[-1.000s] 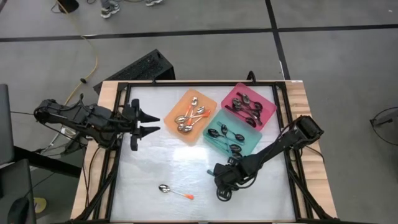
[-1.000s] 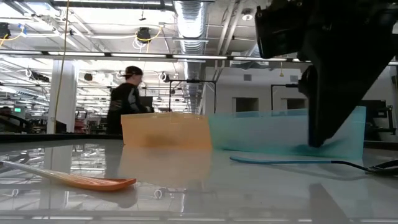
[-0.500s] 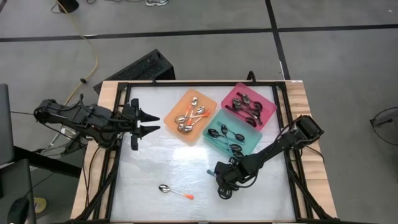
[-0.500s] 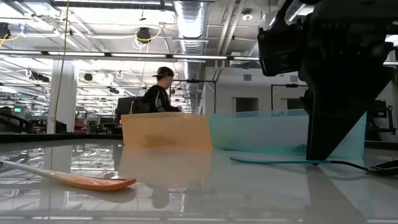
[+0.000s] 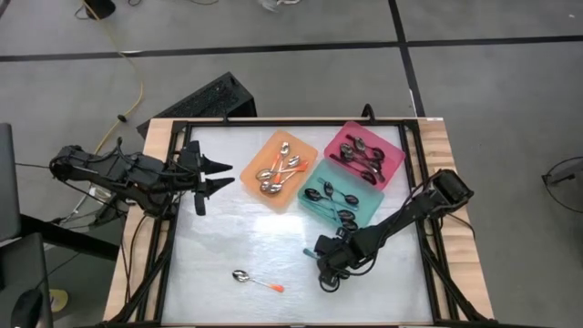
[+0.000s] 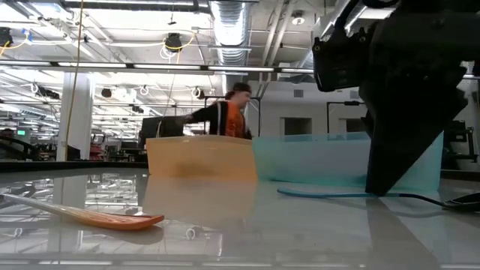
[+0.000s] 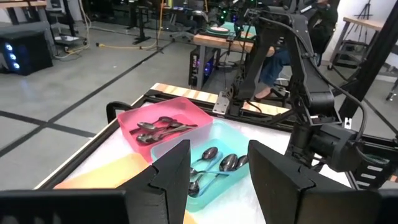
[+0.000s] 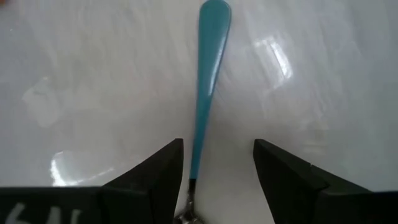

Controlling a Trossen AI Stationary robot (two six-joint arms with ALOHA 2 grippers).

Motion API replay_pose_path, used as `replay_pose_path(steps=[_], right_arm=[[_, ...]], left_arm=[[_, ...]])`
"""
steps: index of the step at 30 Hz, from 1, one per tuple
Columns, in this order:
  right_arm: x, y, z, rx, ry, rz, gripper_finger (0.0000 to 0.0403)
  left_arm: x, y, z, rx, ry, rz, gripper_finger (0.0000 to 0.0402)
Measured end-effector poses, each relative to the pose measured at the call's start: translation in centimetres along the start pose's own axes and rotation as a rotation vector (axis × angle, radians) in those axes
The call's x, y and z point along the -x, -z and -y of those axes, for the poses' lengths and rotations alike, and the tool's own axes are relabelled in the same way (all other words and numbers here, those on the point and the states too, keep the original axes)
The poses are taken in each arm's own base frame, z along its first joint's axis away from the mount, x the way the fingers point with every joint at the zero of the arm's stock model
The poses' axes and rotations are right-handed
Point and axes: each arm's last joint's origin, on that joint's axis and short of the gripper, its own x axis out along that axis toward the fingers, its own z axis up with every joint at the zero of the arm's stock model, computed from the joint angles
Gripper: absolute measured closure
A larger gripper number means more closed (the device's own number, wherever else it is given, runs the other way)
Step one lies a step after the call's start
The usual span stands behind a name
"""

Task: Sort silverware by color (type)
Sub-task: Put the blue spoon into the blue bin

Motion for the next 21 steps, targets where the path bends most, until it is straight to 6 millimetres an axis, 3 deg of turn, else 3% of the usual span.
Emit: replay_pose_path(steps=[11,21], right_arm=[[-0.57,0.28,-0.16,-0.06,0.05,-0.032,0.0182],[-1.27,0.51,0.09,-0.067,0.08,-0.053,0.0255]], left_arm=[[0.0,0.23,-0.07,-0.019,-0.011,-0.02,0.0258],[0.01,0.32,-0.14,-0.027,-0.027,-0.026,0.0258]])
